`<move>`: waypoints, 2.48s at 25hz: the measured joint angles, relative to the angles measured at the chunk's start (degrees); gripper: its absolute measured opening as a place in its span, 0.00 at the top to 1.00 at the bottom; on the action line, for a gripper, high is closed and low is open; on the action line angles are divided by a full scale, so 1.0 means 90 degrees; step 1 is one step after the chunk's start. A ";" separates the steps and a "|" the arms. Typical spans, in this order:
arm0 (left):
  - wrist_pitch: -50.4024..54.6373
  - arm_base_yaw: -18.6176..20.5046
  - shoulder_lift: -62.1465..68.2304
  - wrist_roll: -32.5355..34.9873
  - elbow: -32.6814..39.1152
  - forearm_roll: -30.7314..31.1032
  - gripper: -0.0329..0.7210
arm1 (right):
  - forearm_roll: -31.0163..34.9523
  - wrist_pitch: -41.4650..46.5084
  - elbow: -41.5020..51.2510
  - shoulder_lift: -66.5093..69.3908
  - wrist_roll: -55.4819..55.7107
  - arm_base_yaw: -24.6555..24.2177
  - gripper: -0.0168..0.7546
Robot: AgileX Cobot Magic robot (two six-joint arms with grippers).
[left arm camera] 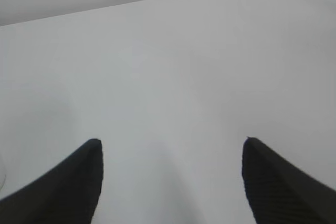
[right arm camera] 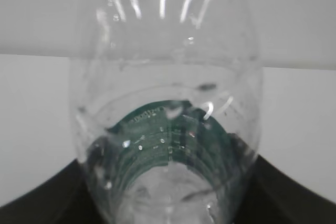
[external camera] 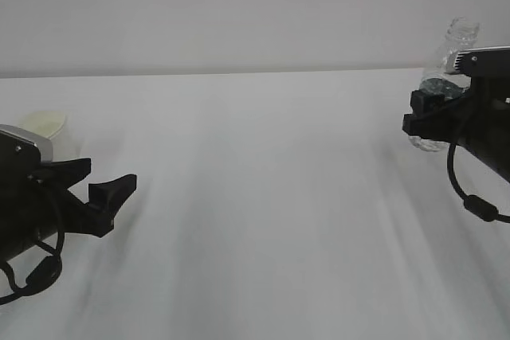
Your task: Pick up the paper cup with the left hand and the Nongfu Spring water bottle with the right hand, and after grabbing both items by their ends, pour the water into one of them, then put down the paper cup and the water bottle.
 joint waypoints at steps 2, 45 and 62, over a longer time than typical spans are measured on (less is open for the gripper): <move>0.0000 0.0000 0.0000 0.0000 0.0000 0.0000 0.17 | 0.0000 -0.0011 -0.0100 0.0123 0.0000 0.0000 0.38; 0.0000 0.0000 0.0000 0.0000 0.0000 0.0000 0.18 | -0.0128 -0.0097 -0.1367 0.1865 0.0000 0.0000 0.29; 0.0000 0.0000 0.0000 0.0000 0.0000 0.0000 0.18 | -0.0350 -0.0298 -0.0721 0.1428 0.0000 0.0000 0.13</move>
